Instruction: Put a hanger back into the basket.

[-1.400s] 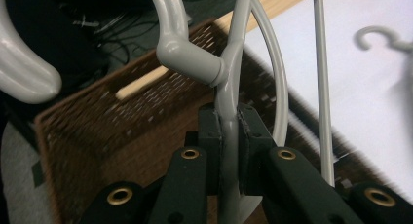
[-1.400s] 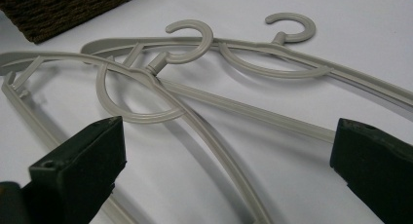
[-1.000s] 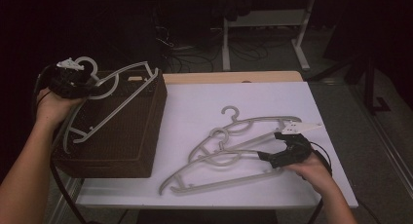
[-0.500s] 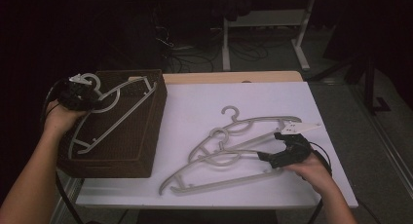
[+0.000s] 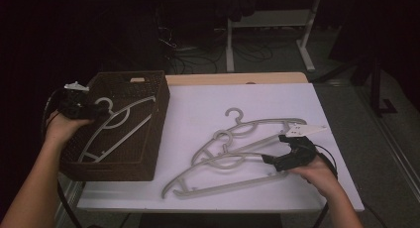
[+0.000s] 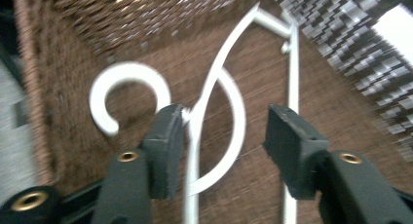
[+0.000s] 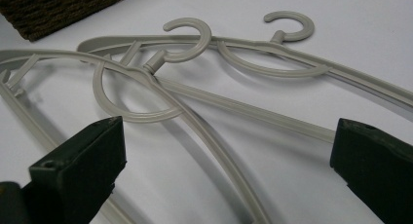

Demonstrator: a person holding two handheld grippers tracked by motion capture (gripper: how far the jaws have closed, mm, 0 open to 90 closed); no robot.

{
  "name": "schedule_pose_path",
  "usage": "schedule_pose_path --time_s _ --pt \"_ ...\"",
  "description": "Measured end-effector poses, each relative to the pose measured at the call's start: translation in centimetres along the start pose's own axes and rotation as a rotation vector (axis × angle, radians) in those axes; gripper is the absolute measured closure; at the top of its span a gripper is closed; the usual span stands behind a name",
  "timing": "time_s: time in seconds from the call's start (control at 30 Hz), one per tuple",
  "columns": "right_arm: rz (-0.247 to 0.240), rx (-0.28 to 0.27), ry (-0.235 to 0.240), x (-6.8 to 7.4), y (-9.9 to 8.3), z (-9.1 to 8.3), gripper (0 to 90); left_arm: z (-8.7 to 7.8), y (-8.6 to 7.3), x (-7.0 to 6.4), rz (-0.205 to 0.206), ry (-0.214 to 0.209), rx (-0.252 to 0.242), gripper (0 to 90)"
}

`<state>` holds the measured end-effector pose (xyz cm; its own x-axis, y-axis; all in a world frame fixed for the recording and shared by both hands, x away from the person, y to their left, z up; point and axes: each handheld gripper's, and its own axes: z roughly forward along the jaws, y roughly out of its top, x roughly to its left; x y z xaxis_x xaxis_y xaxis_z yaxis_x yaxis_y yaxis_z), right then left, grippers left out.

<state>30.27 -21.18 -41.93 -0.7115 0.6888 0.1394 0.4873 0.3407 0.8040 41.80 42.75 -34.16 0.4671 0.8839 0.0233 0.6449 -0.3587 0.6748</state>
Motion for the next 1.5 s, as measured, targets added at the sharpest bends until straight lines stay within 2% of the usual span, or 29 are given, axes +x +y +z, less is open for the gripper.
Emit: schedule_pose_path --time_s 0.17,0.5,0.7,0.8,0.97,1.2,1.37,1.5 --pt "0.000 -0.003 0.000 0.0 0.0 -0.1 0.0 -0.6 0.6 -1.6 -0.024 -0.099 -0.065 38.6" --pt "-0.008 -0.003 0.003 0.1 0.1 -0.1 0.0 -0.9 2.1 -5.6 -0.012 -0.256 -0.153 25.0" --pt "-0.002 -0.004 0.002 -0.1 0.1 -0.2 0.0 -1.0 3.2 -8.8 0.008 -0.349 -0.197 15.4" --pt "-0.002 -0.003 -0.001 -0.1 0.1 -0.2 0.0 -0.9 3.7 -10.7 0.042 -0.380 -0.204 12.8" --pt "0.000 -0.005 -0.002 -0.1 0.0 -0.3 0.0 -0.3 4.7 -14.2 0.079 -0.459 -0.206 6.3" --pt "-0.005 -0.003 0.002 -0.1 0.0 -0.2 0.0 1.0 5.6 -20.1 0.156 -0.561 -0.201 0.8" --pt "-0.007 -0.003 0.003 -0.2 0.0 -0.2 0.0 2.5 5.6 -23.9 0.209 -0.635 -0.175 0.8" --pt "-0.005 -0.005 0.004 -0.2 0.0 -0.3 0.0 4.2 4.7 -26.1 0.247 -0.658 -0.141 3.9"
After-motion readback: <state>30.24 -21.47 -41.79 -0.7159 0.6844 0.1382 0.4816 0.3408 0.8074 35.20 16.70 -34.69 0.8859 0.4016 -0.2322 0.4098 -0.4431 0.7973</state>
